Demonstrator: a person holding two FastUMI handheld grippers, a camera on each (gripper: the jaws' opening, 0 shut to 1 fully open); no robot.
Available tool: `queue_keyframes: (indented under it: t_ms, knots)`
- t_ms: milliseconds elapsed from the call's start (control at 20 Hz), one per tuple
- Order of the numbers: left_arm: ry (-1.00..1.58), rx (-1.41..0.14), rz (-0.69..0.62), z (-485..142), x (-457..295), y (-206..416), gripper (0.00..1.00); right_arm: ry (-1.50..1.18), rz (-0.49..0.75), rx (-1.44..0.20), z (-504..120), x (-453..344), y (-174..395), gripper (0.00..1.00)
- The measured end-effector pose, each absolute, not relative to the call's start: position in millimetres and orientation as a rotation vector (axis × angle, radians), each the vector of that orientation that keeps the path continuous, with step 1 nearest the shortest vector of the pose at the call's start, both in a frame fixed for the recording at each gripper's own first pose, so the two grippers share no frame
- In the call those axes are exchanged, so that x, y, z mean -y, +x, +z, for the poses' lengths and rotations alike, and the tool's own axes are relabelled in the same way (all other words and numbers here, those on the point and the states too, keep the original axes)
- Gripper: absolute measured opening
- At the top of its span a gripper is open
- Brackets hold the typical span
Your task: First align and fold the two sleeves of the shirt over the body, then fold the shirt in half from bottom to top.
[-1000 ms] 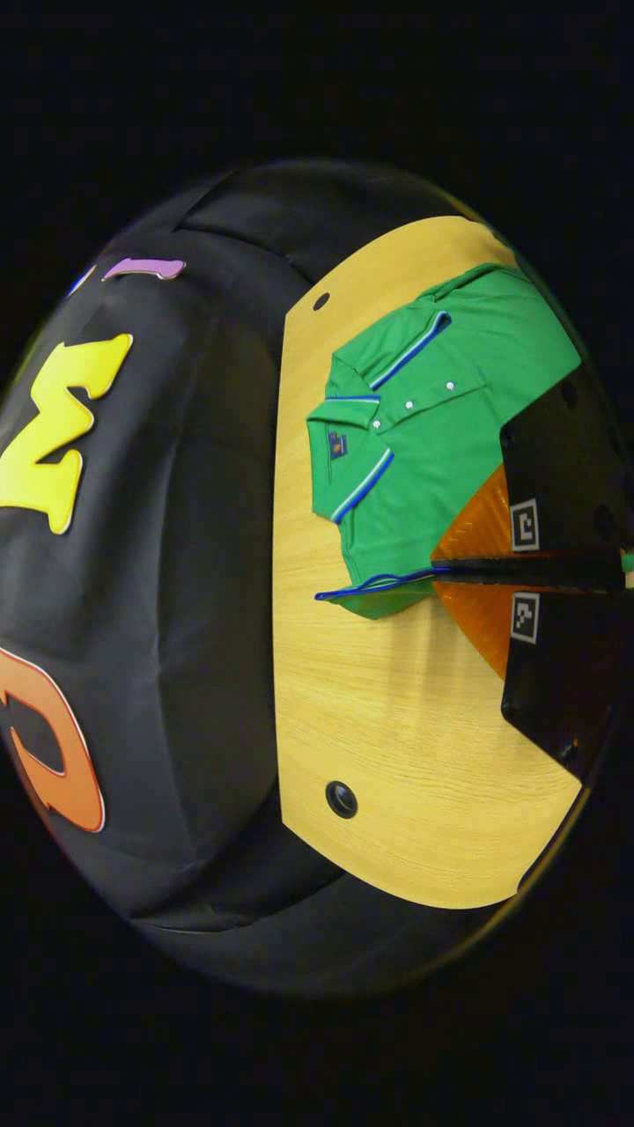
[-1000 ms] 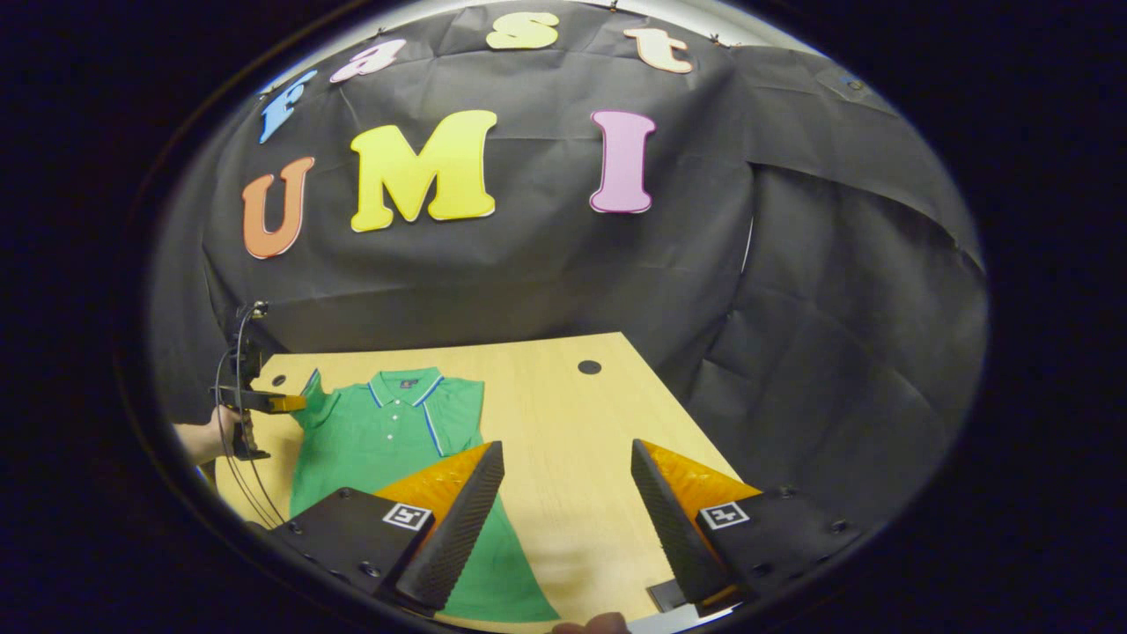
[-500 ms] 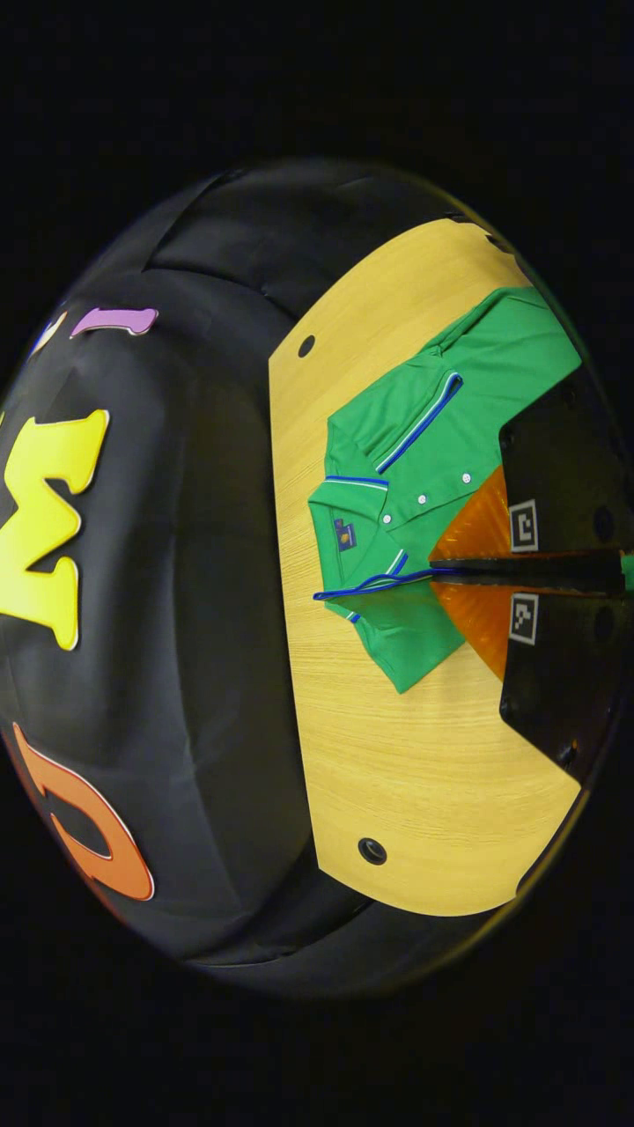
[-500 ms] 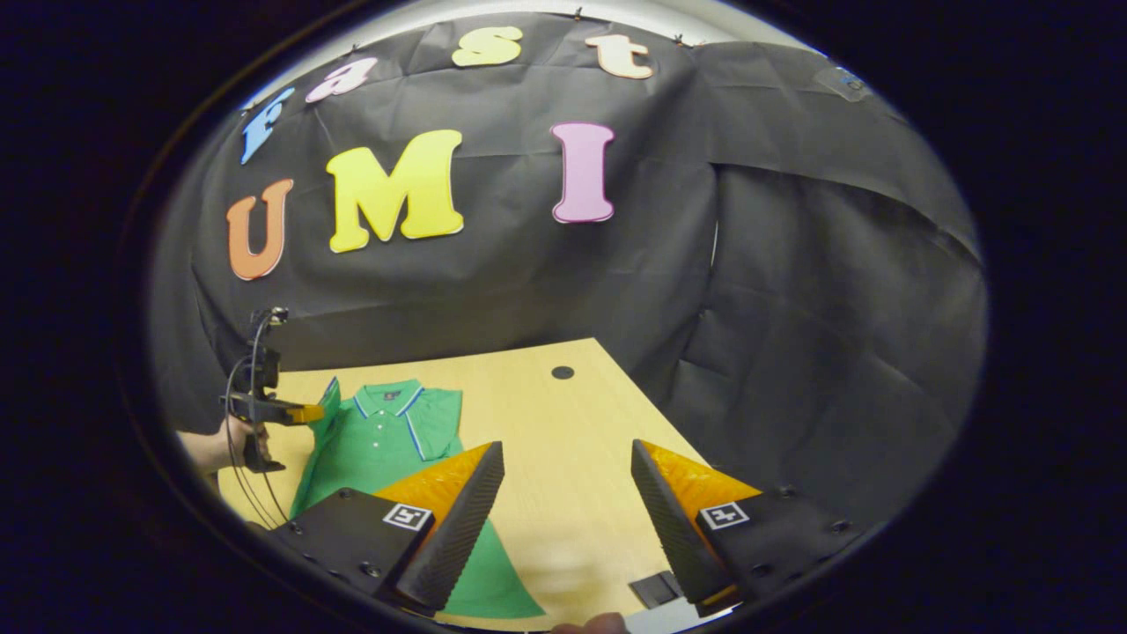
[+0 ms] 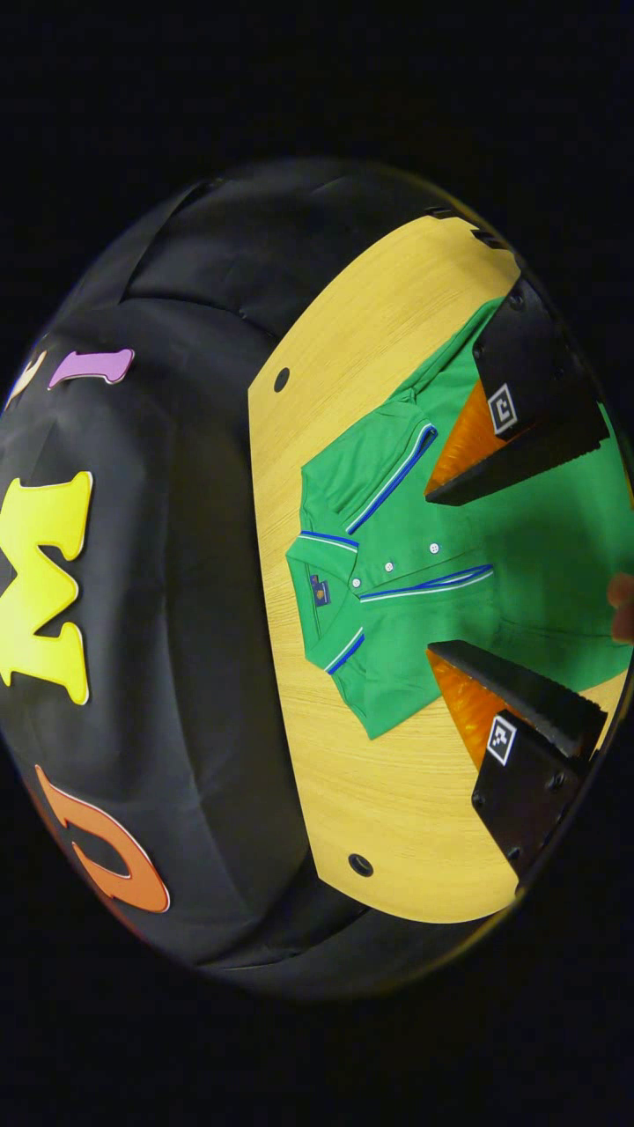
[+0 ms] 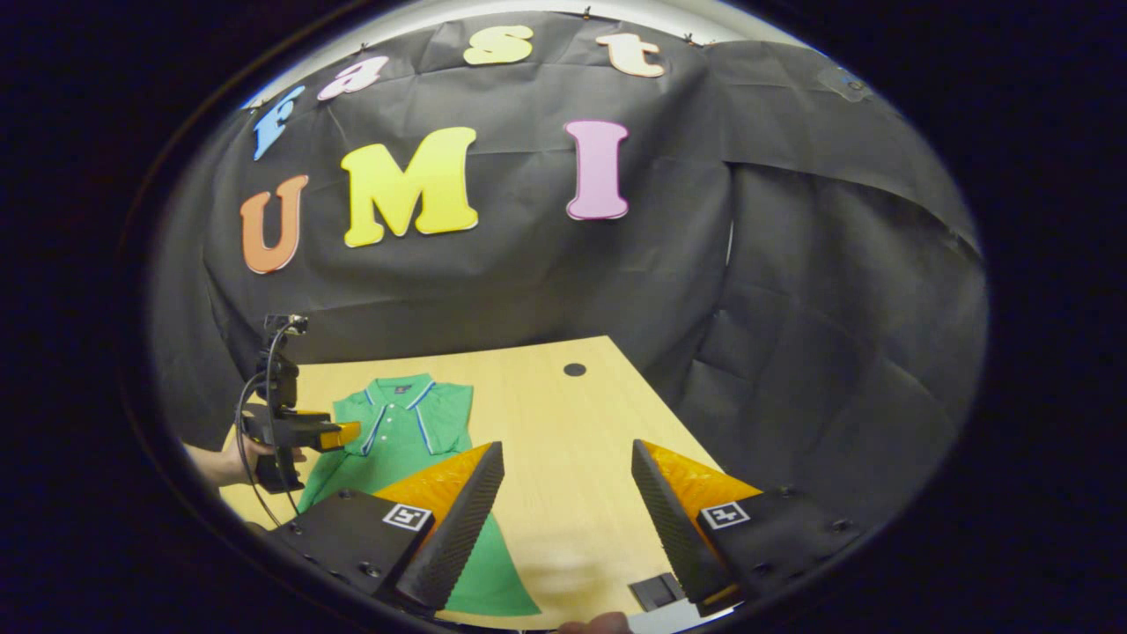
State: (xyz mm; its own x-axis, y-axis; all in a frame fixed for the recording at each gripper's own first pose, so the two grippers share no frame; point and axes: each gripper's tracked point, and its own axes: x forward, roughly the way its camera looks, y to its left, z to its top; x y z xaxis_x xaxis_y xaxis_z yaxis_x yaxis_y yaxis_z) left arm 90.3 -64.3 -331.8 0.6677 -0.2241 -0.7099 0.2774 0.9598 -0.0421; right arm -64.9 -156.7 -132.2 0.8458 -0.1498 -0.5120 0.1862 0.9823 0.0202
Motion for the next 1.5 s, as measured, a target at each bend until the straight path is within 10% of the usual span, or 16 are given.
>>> queue_keyframes:
  t_ms: [850, 1500]
  knots:
    - [0.069, -0.751, -0.194, -247.8, -12.7, -60.2, 0.99, -0.028, 0.214, -0.613, -196.5, 79.8, -32.6, 0.95]
    - [0.072, -1.077, -0.261, -322.2, -45.5, -217.5, 0.99, -0.184, 0.421, -0.962, -297.1, 80.9, -151.7, 0.95]
